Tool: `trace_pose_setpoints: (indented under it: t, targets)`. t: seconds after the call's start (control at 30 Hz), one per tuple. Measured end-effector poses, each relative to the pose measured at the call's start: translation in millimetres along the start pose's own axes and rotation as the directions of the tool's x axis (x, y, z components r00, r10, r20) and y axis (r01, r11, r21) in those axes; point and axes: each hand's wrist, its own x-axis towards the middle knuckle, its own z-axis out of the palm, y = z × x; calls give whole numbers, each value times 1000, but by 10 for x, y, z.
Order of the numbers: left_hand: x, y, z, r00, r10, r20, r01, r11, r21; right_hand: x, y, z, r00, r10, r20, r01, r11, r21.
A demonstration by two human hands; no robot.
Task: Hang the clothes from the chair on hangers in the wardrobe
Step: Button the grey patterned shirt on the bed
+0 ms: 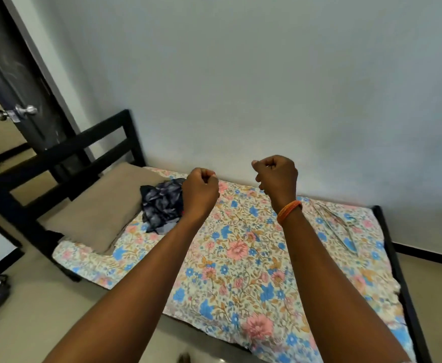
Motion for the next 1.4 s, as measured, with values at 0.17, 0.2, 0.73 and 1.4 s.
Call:
trace_pose_setpoints:
  t: [0.17,0.2,0.73,1.4]
  targets:
    - [1362,-958,-79,994,-106,-12,107,987,117,811,610,1129,986,154,69,-151,988,-40]
    - [1576,-1167,-82,990,-141,-16,141,978,155,926,751,1322,978,191,88,-186,981,-59]
    - [5636,-4941,-28,910,-390,142,225,751,621,2900,3388,5177,724,655,215,-588,750,-303]
    - [6117,-5873,429,922,-222,317,-200,429,881,2788,4376,5179,523,800,294,-709,599,-372]
